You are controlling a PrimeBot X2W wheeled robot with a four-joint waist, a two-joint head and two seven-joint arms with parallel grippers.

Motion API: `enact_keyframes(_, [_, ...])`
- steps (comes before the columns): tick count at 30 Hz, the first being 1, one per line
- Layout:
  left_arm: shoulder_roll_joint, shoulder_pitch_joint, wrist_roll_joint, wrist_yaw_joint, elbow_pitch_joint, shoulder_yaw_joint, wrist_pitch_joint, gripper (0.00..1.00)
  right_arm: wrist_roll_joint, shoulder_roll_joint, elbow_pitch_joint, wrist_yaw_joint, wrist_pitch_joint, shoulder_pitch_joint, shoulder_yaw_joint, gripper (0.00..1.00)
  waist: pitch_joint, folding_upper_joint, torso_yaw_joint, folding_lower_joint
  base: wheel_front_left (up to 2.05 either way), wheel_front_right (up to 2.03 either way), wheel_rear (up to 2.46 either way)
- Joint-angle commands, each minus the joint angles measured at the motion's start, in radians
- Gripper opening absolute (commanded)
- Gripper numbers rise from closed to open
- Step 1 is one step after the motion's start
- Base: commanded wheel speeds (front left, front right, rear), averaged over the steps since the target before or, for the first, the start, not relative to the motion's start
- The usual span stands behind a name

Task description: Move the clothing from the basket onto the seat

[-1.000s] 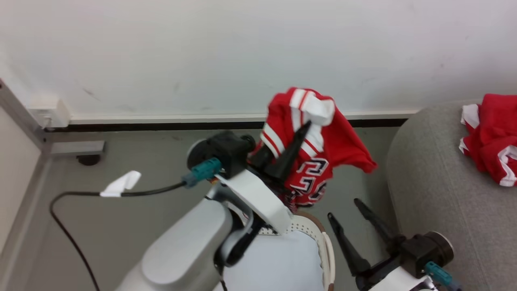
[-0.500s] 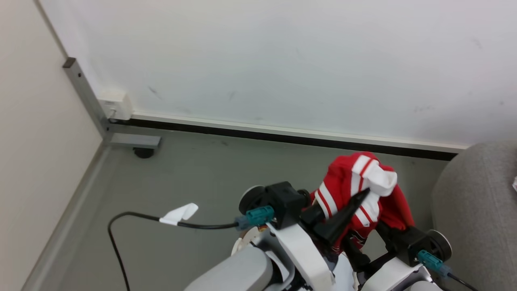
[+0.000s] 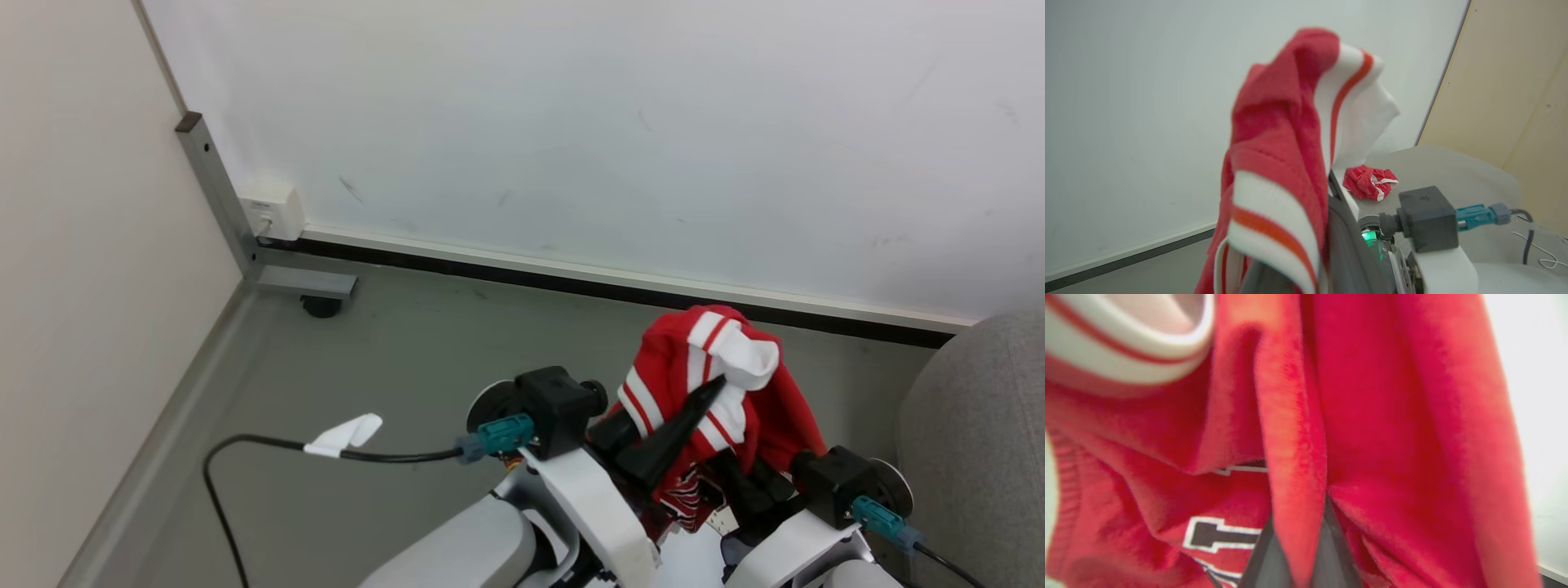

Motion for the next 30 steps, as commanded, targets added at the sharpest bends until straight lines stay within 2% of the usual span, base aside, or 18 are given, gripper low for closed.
enact_keyframes(1, [0.008, 0.015, -0.008, 0.004, 0.002, 0.006, -0.008, 0.00, 0.004, -0.002, -0.008, -0.002, 0.001, 0.009, -0.002, 0.00, 0.000, 0.0000, -0.004, 0.0000, 0.00, 0.00, 0.00])
enact_keyframes(13, [0.035, 0.010, -0.003, 0.027, 0.013, 0.024, -0.025, 0.00, 0.016, 0.003, -0.043, -0.002, 0.001, 0.030, -0.053, 0.00, 0.009, 0.0000, -0.064, 0.0000, 0.00, 0.00, 0.00])
enact_keyframes(14, [0.039, 0.005, 0.006, 0.026, 0.013, 0.022, -0.029, 0.26, 0.016, 0.002, -0.047, -0.002, 0.001, 0.028, -0.058, 0.00, 0.012, 0.0000, -0.072, 0.0000, 0.00, 0.00, 0.00])
enact_keyframes(15, [0.042, 0.001, 0.014, 0.026, 0.013, 0.018, -0.034, 0.59, 0.012, -0.003, -0.051, -0.002, 0.001, 0.023, -0.063, 0.00, 0.018, 0.0000, -0.080, 0.0000, 0.00, 0.00, 0.00])
enact_keyframes(16, [0.044, 0.000, 0.020, 0.022, 0.013, 0.013, -0.035, 1.00, 0.009, -0.007, -0.055, -0.002, 0.001, 0.016, -0.068, 0.00, 0.023, 0.0000, -0.089, 0.0000, 0.00, 0.00, 0.00])
enact_keyframes(24, [0.041, 0.018, 0.028, 0.023, -0.001, 0.005, -0.070, 1.00, -0.037, -0.058, -0.104, -0.002, 0.000, -0.021, -0.152, 0.00, 0.068, 0.0000, -0.185, 0.0000, 0.00, 0.00, 0.00])
enact_keyframes(30, [0.053, 0.024, 0.041, 0.027, 0.010, 0.001, -0.084, 1.00, -0.067, -0.099, -0.156, -0.002, 0.000, -0.031, -0.237, 0.00, 0.100, 0.0000, -0.292, 0.0000, 0.00, 0.00, 0.00])
